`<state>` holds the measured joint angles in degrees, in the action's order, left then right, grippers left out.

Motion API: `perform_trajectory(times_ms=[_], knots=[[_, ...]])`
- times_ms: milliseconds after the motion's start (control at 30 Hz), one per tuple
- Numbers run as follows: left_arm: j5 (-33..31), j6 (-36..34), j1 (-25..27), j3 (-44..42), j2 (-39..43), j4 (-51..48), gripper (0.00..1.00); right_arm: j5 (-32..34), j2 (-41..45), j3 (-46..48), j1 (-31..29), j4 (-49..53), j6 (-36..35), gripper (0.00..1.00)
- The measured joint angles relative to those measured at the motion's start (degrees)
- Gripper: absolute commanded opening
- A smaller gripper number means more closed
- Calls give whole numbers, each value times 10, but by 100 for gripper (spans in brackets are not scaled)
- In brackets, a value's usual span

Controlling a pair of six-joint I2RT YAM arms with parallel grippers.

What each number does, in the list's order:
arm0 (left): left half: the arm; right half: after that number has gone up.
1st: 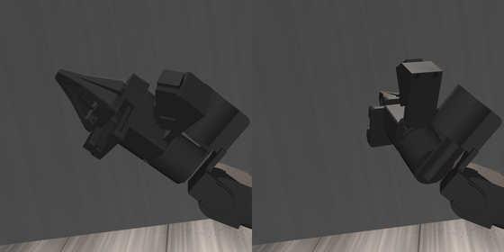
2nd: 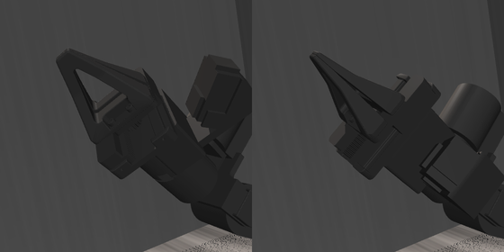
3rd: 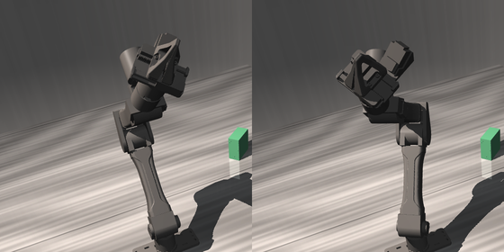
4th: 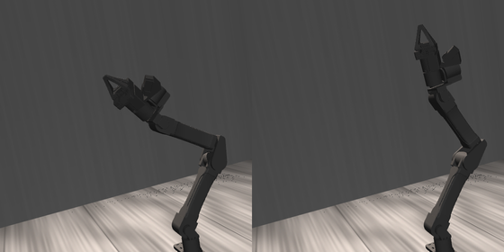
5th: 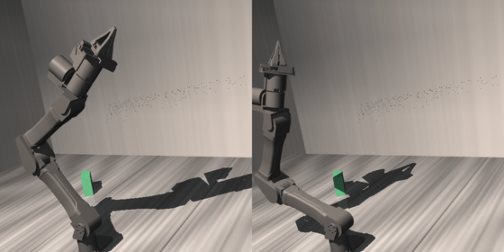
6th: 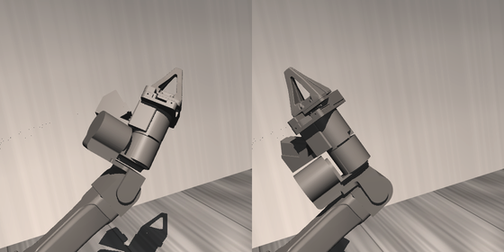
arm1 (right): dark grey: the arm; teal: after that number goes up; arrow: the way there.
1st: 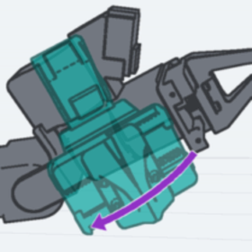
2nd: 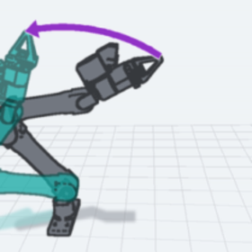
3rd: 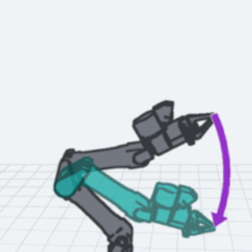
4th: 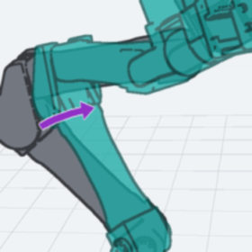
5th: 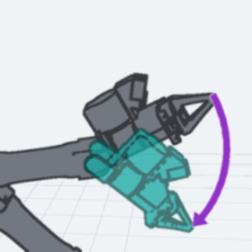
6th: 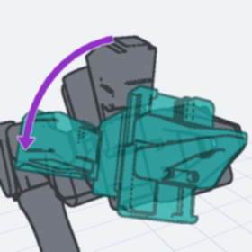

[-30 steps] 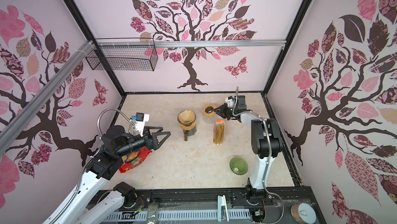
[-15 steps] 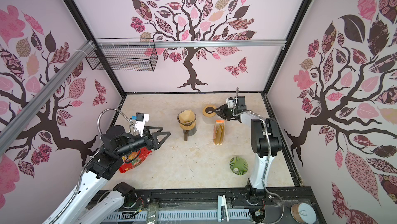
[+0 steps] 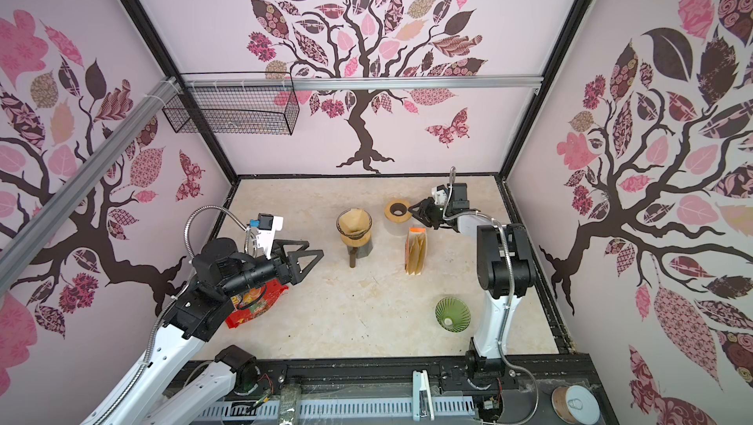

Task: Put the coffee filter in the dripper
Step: 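Lower the ring onto the plastic cup rim and open the right gripper, then move the right gripper back toward the green ribbed glass dripper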

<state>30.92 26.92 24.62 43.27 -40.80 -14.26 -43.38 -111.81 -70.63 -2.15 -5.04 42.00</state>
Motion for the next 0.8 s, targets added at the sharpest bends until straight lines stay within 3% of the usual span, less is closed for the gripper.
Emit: perform_trajectory(times_ms=[433,800], knots=[[0,0,0,0,1,0,97,40,12,17,2,2,1,42],[0,1,0,0,9,0,97,67,136,57,2,-3,21,57]])
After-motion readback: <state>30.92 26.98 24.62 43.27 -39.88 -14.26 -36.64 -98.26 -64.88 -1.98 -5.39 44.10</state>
